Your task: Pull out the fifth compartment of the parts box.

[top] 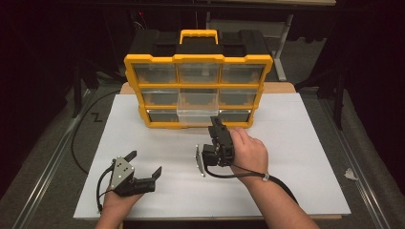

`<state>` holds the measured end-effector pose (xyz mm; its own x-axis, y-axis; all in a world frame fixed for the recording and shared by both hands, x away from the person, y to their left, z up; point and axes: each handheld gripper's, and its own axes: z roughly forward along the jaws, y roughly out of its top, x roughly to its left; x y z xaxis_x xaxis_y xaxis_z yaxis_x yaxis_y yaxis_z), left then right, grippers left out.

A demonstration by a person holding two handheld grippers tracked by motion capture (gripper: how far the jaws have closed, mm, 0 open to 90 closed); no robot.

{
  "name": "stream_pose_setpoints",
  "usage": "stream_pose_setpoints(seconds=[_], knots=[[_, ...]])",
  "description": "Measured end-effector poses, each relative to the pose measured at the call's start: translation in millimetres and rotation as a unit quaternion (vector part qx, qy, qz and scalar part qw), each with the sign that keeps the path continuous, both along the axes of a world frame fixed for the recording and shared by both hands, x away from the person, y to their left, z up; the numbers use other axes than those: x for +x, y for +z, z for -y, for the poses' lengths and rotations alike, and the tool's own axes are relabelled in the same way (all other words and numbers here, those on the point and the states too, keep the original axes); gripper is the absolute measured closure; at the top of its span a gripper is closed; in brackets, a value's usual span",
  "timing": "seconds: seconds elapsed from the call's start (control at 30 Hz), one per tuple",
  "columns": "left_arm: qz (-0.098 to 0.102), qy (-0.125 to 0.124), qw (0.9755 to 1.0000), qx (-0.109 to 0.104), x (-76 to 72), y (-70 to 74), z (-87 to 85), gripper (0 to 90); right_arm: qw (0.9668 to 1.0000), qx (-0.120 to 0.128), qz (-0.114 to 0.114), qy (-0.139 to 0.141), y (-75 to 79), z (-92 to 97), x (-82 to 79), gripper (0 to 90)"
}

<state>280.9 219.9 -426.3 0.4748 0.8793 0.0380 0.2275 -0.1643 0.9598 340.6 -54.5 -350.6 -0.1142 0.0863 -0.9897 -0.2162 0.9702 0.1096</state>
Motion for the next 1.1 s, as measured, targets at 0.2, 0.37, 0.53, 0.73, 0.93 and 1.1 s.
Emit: stream_pose_setpoints(seconds=[0.2,0.37,0.53,0.73,0.93,1.1], knots=[[0.000,0.002,1.0000,0.001,-0.7,-0.1,-0.4,1.0,0.9997,-0.008,-0.022,0.000,-19.7,18.5,-4.6,47.1],[0.001,0.003,1.0000,0.001,-1.0,-0.3,-0.9,1.1,0.9988,-0.011,-0.046,-0.012,-42.0,36.8,-9.6,43.6],[0.002,0.003,1.0000,0.001,-1.2,-0.3,-0.5,1.1,0.9975,-0.013,-0.063,-0.027,-63.8,58.5,-13.4,41.8],[0.001,0.004,1.0000,0.003,-1.1,-0.3,-1.0,1.1,0.9958,-0.018,-0.078,-0.045,-78.1,83.7,-16.6,39.7],[0.002,0.006,1.0000,0.001,-1.5,0.2,-2.1,1.1,0.9949,-0.008,-0.079,-0.061,-81.7,111.5,-21.9,34.9],[0.003,0.006,1.0000,-0.001,-0.9,0.8,-2.6,1.0,0.9925,0.001,-0.099,-0.071,-85.1,130.2,-25.0,24.7]])
